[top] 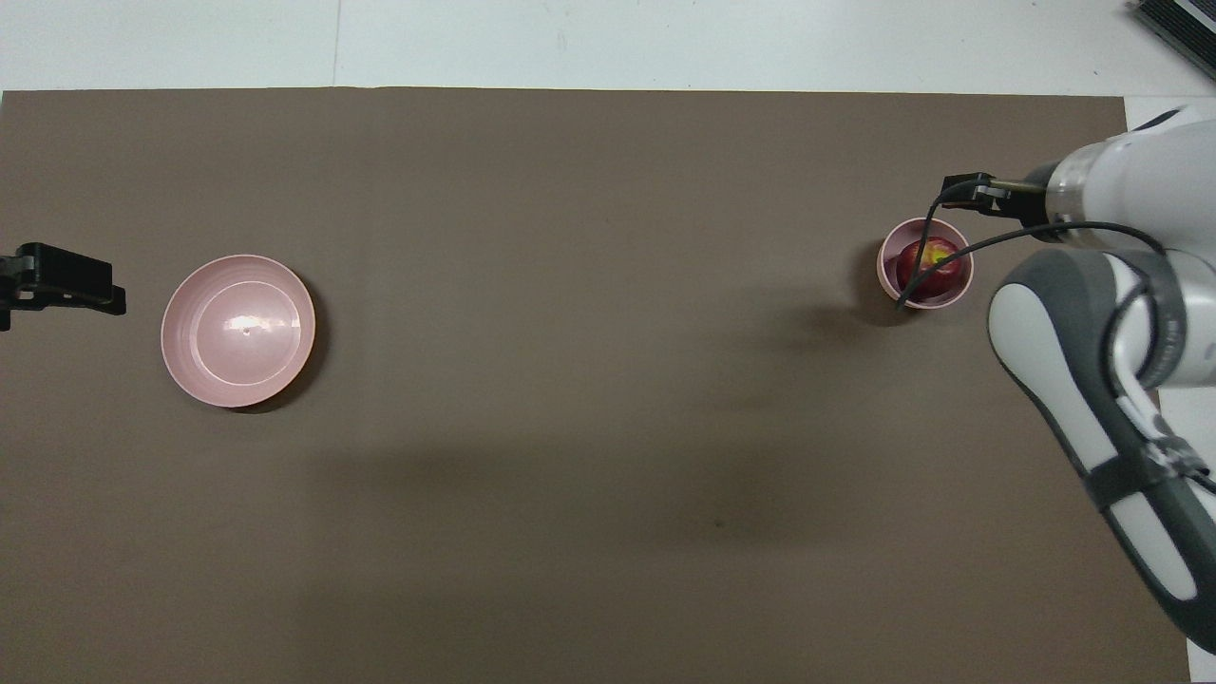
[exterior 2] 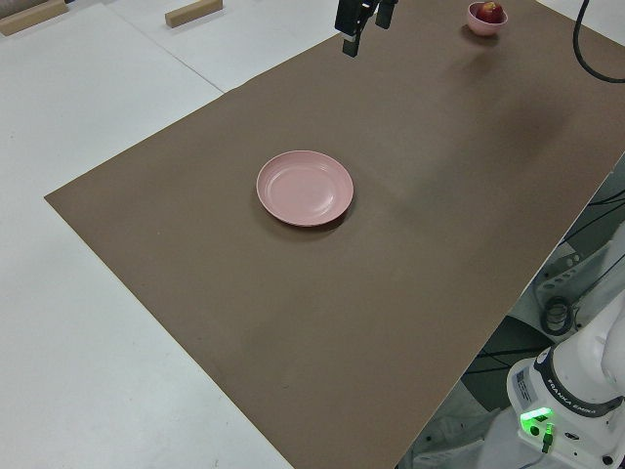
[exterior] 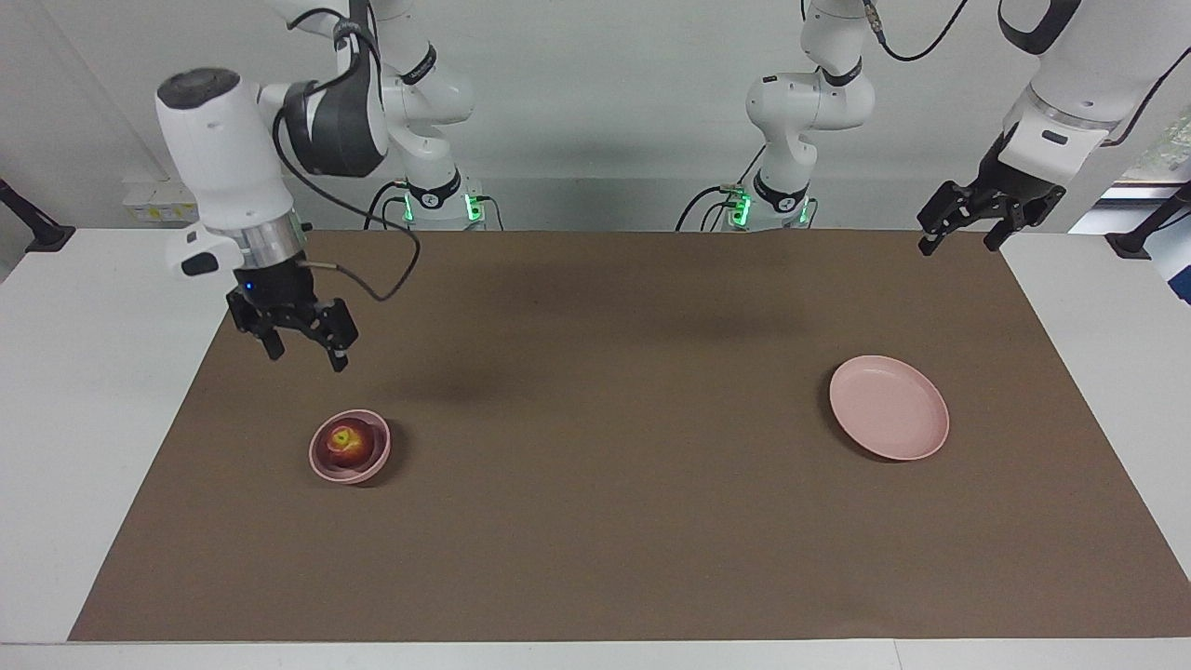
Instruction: Move apple from plate to bowl
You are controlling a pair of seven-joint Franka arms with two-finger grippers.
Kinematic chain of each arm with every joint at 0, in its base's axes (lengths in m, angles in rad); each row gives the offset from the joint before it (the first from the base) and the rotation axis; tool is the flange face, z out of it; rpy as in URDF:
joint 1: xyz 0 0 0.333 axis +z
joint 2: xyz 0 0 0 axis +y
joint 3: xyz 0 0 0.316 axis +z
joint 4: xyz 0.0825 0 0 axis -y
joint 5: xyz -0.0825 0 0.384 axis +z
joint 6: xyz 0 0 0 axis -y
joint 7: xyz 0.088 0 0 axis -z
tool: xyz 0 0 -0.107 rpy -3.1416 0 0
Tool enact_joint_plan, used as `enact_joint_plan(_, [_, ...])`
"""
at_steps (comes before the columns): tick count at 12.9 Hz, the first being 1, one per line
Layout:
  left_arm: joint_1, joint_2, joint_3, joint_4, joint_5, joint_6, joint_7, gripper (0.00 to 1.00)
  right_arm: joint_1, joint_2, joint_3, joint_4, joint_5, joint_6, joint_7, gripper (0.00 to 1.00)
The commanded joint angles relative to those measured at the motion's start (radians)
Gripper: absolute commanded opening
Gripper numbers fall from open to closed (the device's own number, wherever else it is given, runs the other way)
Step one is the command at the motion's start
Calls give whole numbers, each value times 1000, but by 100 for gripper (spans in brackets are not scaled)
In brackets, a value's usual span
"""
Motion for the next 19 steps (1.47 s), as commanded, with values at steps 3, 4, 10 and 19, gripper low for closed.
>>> enact_joint_plan(3, [-10,-26,21,-23,-2,-13,14,100,-6,-27,2,206,28,-324,16,100])
enact_joint_plan(4, [-10,-26,21,-23,-2,-13,14,100,-11,-27,2,220,23,-353,16,100])
enact_joint_plan(10, [-10,-24,21,-23,-2,-13,14,100,-17,30,2,348,20,-461,12,100])
enact_joint_plan(19, [-10,-24,21,-23,-2,-13,14,100,-18,18,-2,334,28,-456,10,100])
